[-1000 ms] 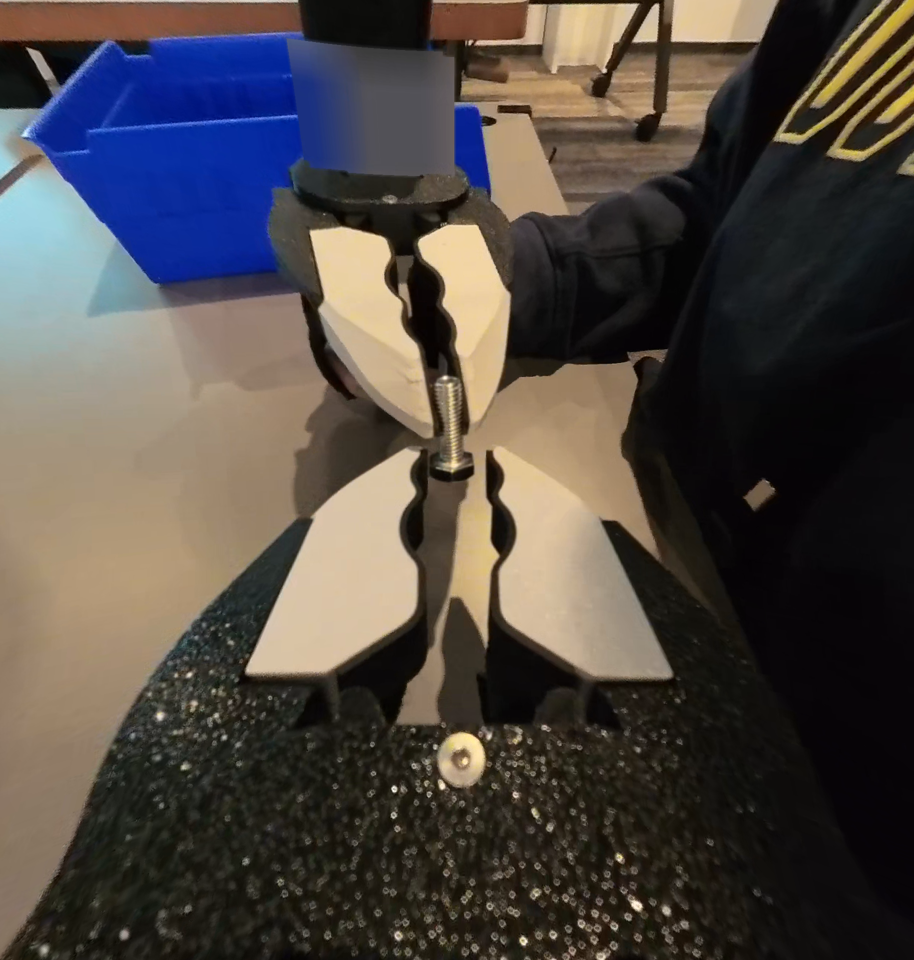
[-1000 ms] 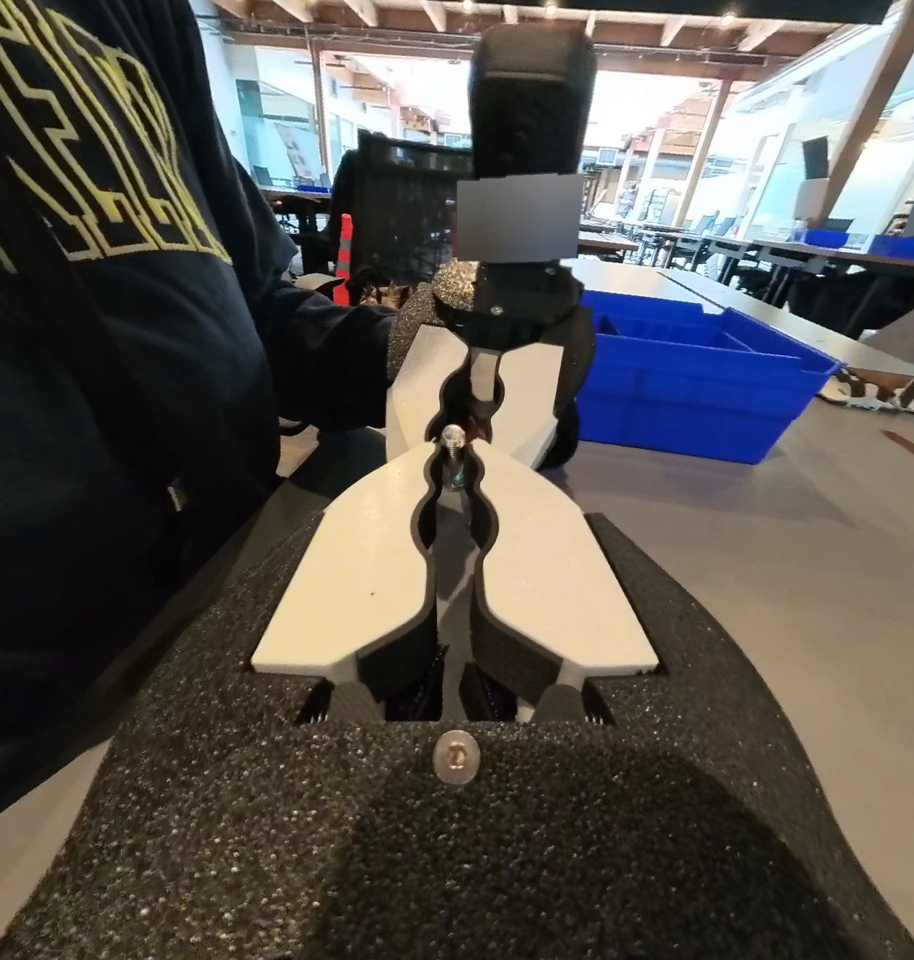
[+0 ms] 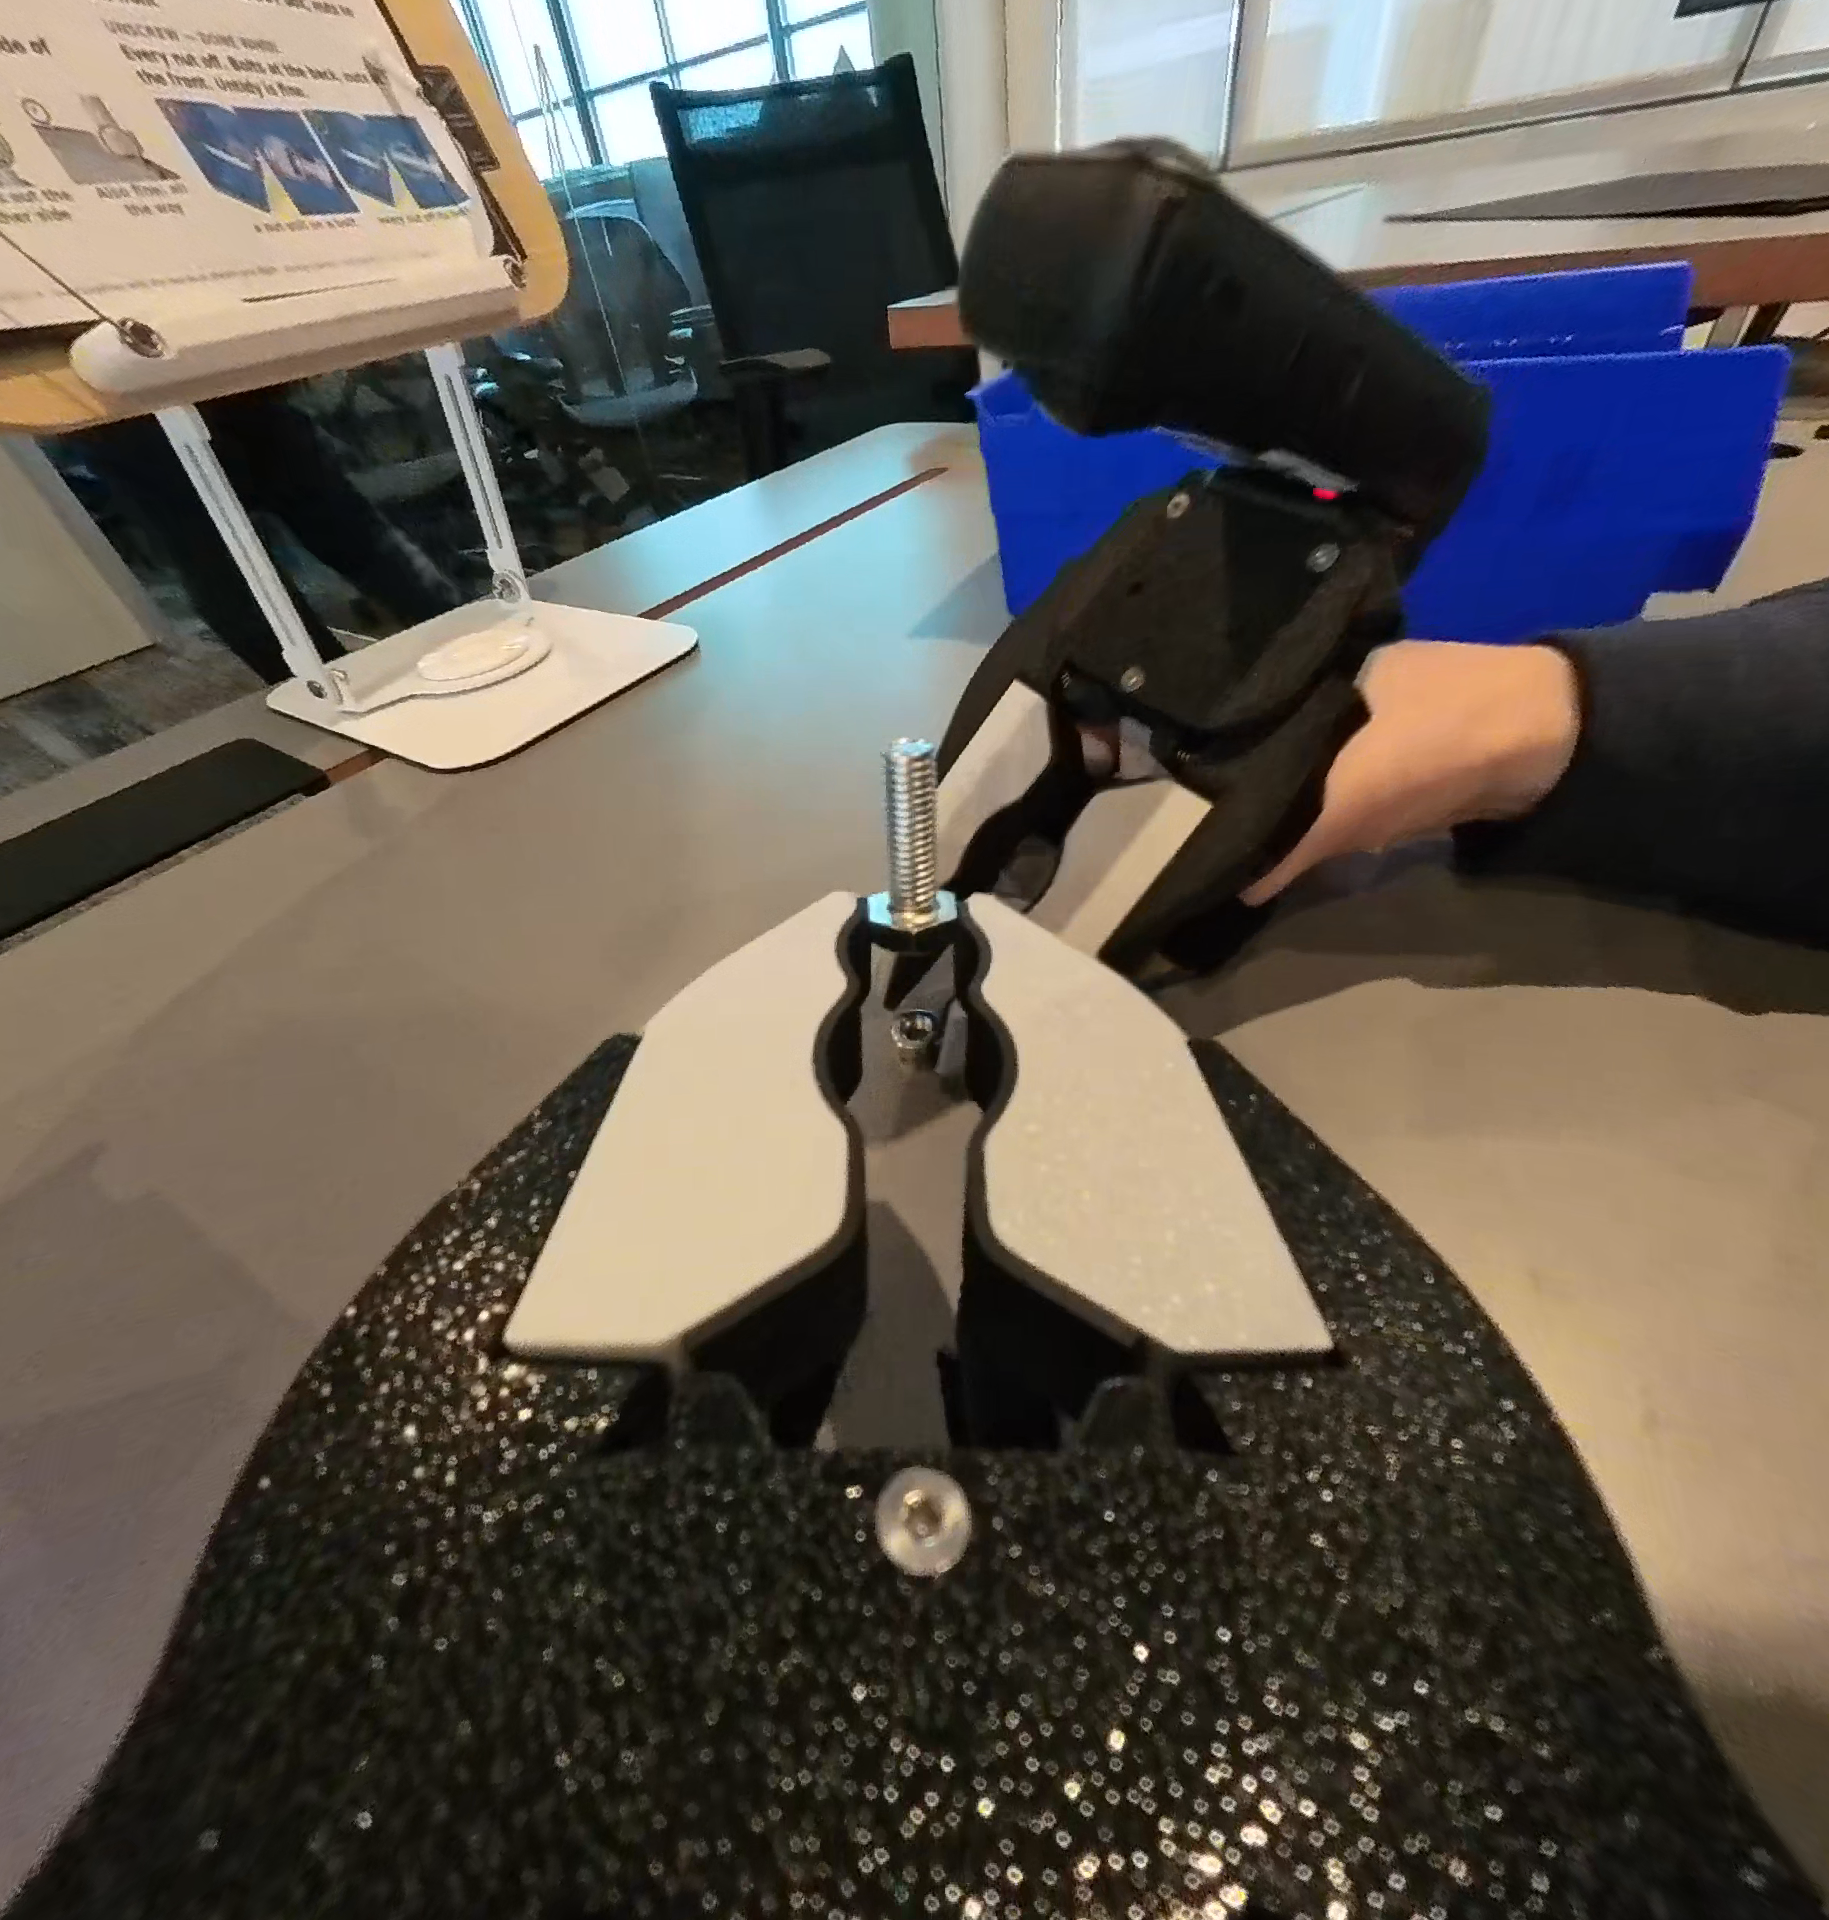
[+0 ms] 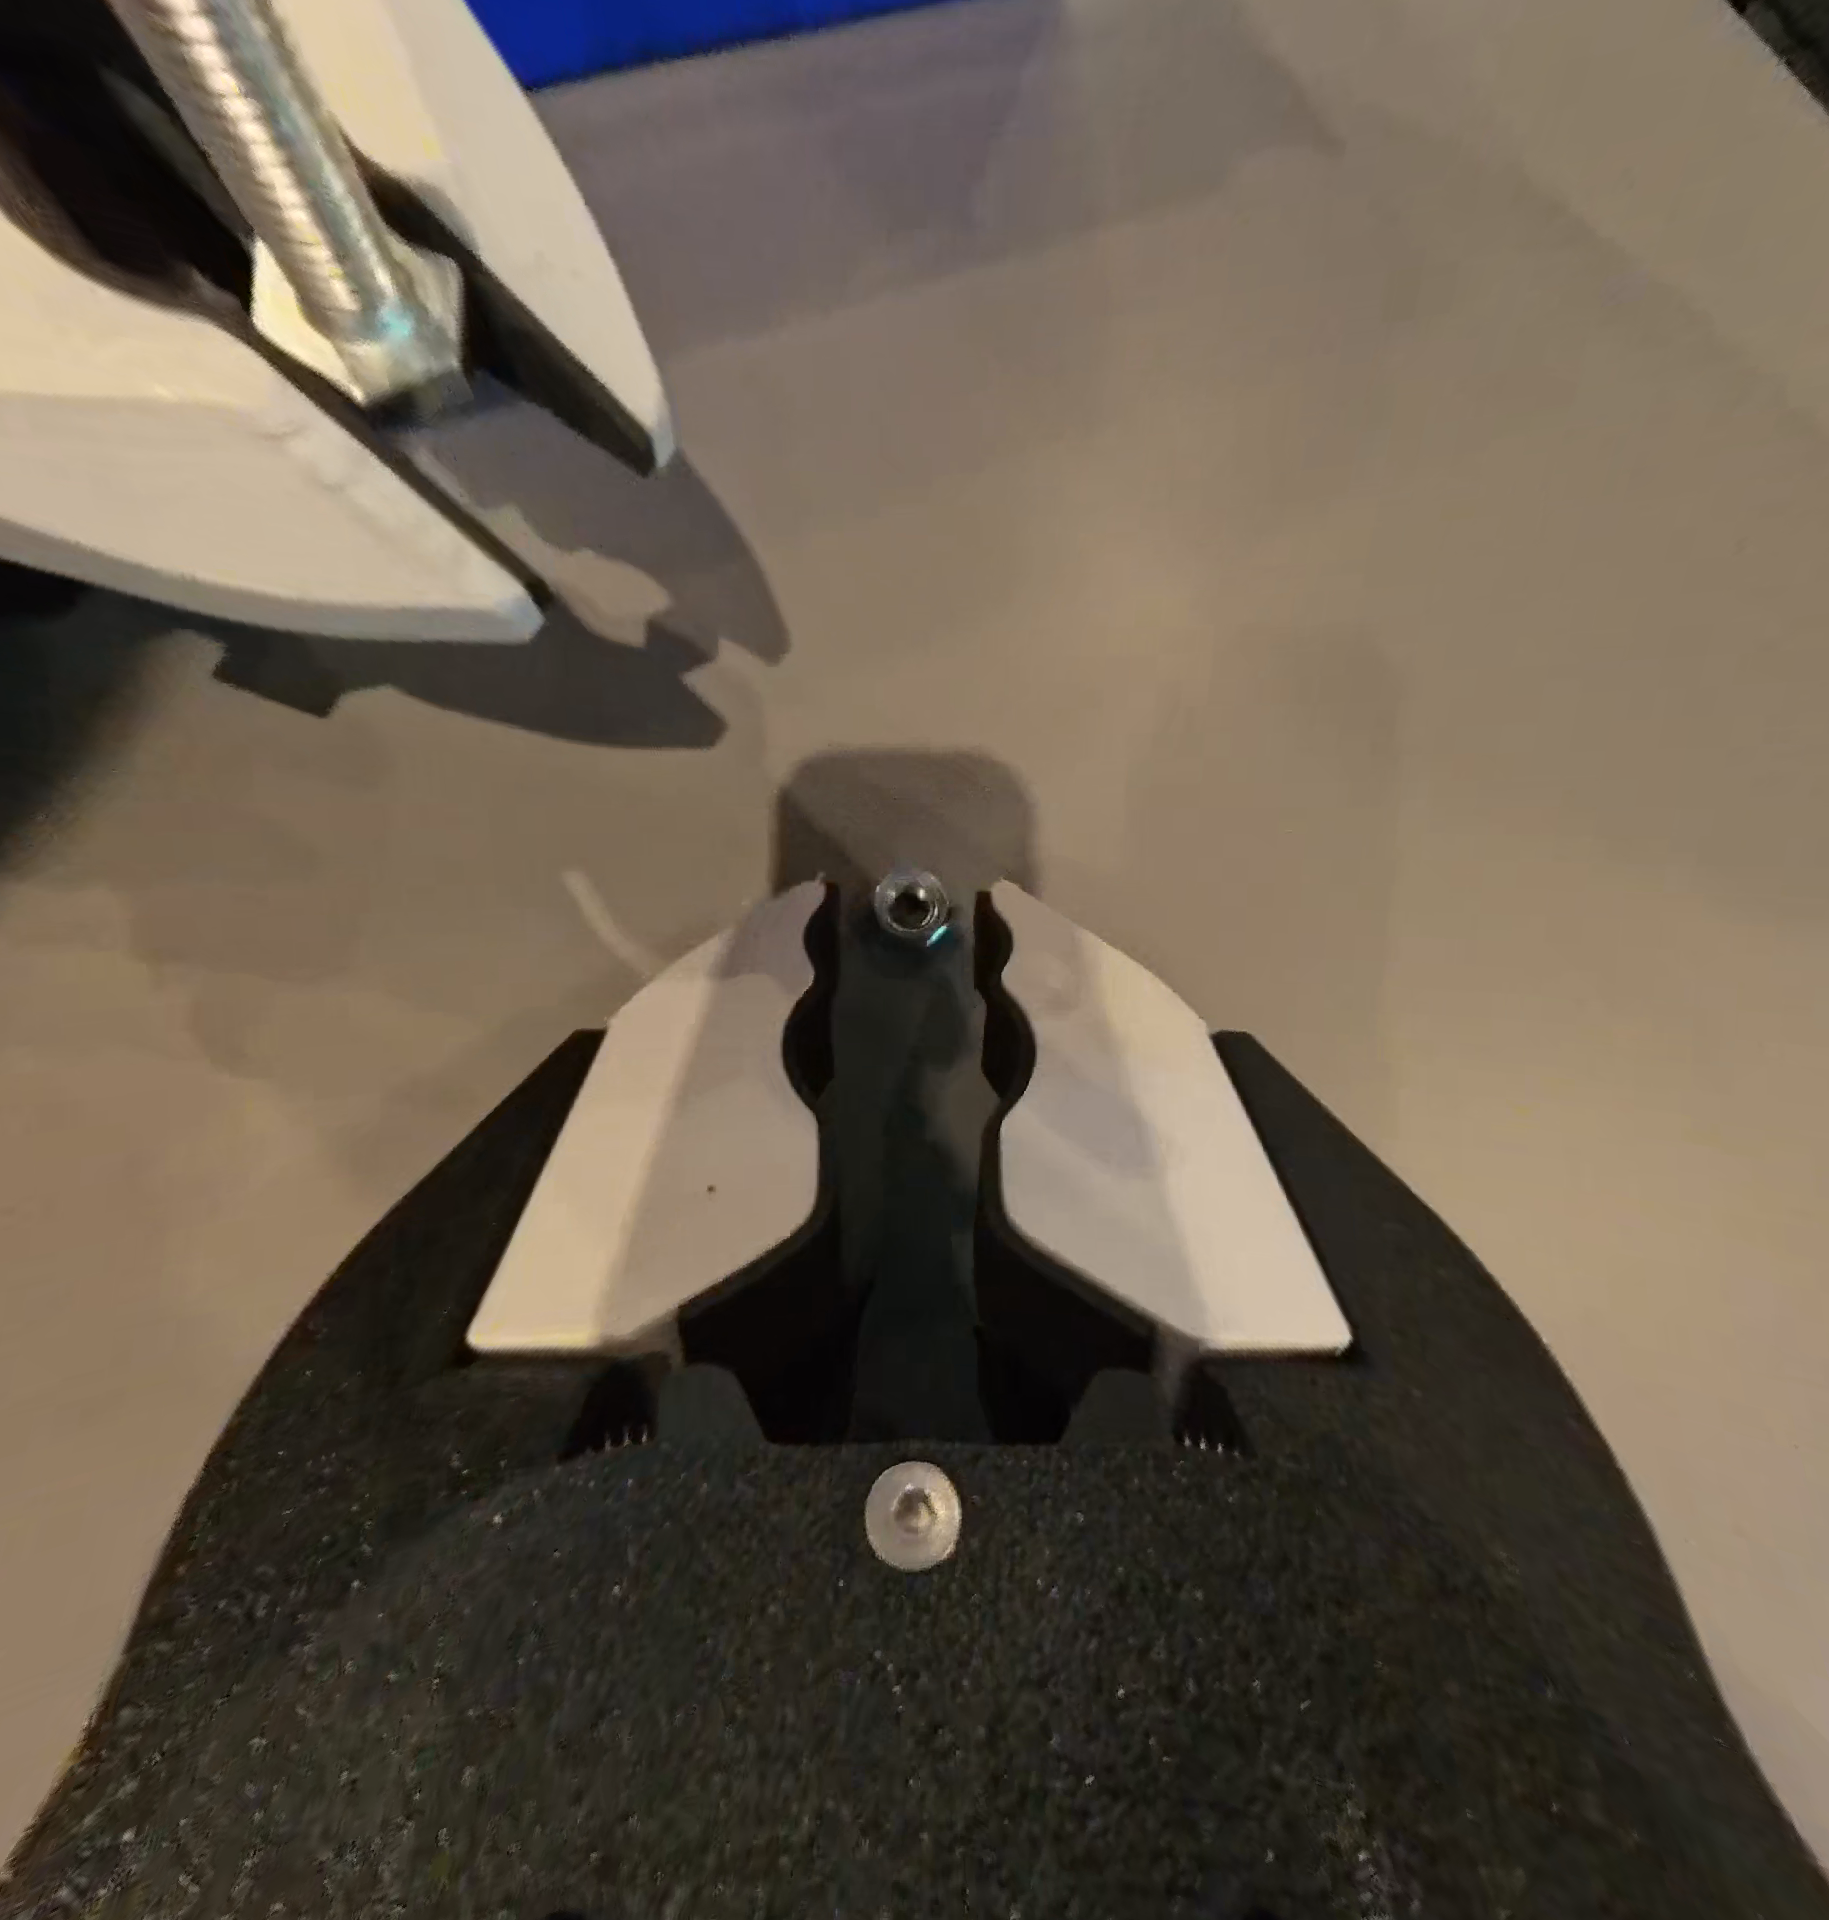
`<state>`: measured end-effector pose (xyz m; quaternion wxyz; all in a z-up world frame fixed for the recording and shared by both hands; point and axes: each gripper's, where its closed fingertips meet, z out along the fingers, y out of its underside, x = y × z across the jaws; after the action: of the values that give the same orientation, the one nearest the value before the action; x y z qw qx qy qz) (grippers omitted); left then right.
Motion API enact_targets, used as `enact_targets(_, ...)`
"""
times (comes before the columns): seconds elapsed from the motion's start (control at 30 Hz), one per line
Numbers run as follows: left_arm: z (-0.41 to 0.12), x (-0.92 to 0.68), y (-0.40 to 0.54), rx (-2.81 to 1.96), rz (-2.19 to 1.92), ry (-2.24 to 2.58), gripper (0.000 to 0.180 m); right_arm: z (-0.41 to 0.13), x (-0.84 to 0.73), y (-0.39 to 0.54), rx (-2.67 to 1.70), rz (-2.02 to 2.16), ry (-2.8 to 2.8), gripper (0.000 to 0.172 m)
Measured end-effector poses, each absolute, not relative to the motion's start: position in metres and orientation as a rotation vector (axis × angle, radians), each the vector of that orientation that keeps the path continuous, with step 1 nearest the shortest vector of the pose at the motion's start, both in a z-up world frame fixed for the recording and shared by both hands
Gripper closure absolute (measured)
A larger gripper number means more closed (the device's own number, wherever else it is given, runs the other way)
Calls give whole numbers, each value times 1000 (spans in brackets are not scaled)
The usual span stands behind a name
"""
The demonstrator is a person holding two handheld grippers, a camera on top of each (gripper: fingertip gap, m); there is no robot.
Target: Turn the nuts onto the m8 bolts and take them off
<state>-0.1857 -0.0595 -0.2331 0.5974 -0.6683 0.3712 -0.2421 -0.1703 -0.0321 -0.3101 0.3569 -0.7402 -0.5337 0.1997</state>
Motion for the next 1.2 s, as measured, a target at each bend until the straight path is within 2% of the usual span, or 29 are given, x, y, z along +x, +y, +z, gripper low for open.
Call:
enact_targets(0.1, -233, -186, -60, -1548, -559, 864, 166, -310, -173, -32, -1920, 516, -1379, 156)
enact_targets(0.27, -232, -185, -57, -1544, -567, 853, 166, -305, -166, -27, -1912, 511, -1344, 157)
enact_targets(0.53, -223, -142, -43, -1411, -764, 1001, 166, -199, -131, -28, -1567, 800, -1141, 158)
enact_targets(0.67, -227, -126, -40, -1368, -808, 1105, 166, -175, -126, -47, -1480, 928, -1166, 158)
enact_targets(1.2, -253, -120, -45, -1471, -679, 1259, 167, -207, -133, -54, -1538, 799, -1280, 158)
